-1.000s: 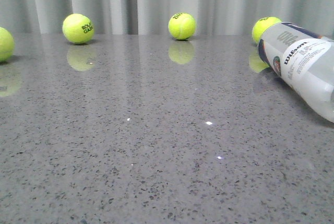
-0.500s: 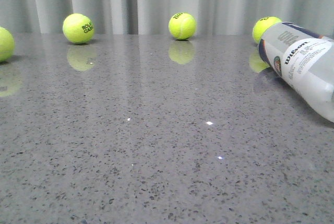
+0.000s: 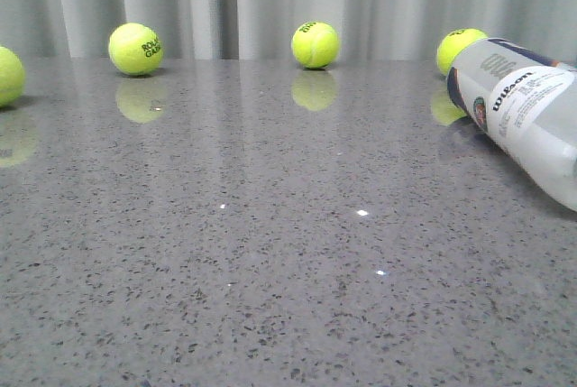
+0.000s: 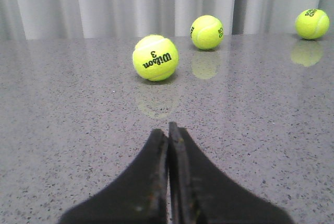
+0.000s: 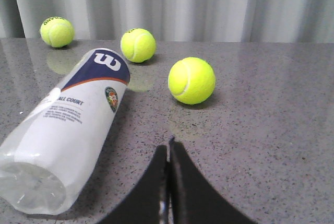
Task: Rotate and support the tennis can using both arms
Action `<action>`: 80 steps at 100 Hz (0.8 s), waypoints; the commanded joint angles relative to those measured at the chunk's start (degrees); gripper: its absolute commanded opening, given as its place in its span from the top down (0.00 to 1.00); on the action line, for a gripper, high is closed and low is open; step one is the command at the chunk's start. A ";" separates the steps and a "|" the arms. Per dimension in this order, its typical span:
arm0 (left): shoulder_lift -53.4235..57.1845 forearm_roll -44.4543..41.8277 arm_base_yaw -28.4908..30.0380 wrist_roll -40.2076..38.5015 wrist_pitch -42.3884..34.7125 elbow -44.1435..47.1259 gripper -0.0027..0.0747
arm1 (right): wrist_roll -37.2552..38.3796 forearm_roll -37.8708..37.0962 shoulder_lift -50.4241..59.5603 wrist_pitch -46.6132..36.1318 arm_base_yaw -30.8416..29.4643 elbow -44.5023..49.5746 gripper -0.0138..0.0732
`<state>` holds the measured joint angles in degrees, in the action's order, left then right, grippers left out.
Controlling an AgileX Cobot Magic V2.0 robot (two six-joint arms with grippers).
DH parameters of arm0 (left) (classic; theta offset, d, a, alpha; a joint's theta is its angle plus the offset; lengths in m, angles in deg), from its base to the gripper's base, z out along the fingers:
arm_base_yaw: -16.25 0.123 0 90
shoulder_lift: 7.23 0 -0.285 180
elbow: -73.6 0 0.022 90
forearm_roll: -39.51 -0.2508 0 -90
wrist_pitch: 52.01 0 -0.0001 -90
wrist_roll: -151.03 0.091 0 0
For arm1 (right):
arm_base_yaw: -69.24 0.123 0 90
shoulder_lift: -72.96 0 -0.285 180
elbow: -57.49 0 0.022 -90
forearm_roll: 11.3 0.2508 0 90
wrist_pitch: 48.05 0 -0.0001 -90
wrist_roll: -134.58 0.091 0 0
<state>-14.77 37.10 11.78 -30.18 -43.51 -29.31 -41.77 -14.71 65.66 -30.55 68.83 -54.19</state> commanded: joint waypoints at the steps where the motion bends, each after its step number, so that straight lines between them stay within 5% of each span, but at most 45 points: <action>1: 2.22 0.41 0.07 -0.17 -4.51 2.70 0.99 | -0.60 -0.41 -2.39 0.42 -0.18 -5.09 0.91; 22: 2.22 0.41 0.16 -0.17 -4.51 2.70 0.99 | -0.54 3.41 -10.98 4.40 -0.18 -12.44 0.91; 55: 2.22 0.41 0.16 -0.17 -4.51 2.70 0.99 | -1.62 6.15 -27.62 22.54 -0.18 -25.36 0.87; 65: 2.22 0.41 0.16 -0.17 -4.51 2.70 0.99 | -1.89 6.15 -32.46 27.08 -0.18 -28.97 0.73; 80: 2.22 0.41 0.16 -0.17 -4.51 2.70 0.99 | -2.80 6.25 -37.48 28.87 -0.18 -33.47 0.29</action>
<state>-14.77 37.10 11.78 -30.18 -43.51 -29.31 -43.35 -8.68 30.74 0.23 68.83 -83.74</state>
